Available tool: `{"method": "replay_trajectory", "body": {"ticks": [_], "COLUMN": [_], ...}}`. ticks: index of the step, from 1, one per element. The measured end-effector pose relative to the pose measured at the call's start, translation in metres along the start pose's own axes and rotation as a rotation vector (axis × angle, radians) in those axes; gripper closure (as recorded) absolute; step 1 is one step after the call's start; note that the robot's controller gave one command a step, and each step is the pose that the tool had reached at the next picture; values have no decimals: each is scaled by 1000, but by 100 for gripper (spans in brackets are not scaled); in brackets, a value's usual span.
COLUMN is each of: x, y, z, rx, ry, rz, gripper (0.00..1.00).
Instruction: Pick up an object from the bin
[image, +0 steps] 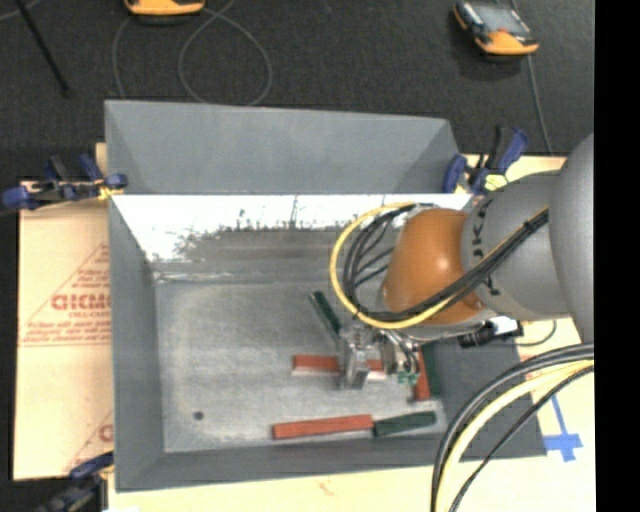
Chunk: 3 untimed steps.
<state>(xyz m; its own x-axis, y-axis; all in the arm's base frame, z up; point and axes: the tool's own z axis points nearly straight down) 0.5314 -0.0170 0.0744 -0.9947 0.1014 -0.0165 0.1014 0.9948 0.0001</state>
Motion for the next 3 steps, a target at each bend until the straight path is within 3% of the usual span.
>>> {"method": "replay_trajectory", "body": {"ticks": [1, 2, 3], "x": [4, 3, -37], "y": [0, 0, -2], "z": [3, 3, -155], "rx": [1, 1, -1], "ry": [11, 11, 3], "rz": [-1, -2, 12], "gripper": [0, 100, 100]}}
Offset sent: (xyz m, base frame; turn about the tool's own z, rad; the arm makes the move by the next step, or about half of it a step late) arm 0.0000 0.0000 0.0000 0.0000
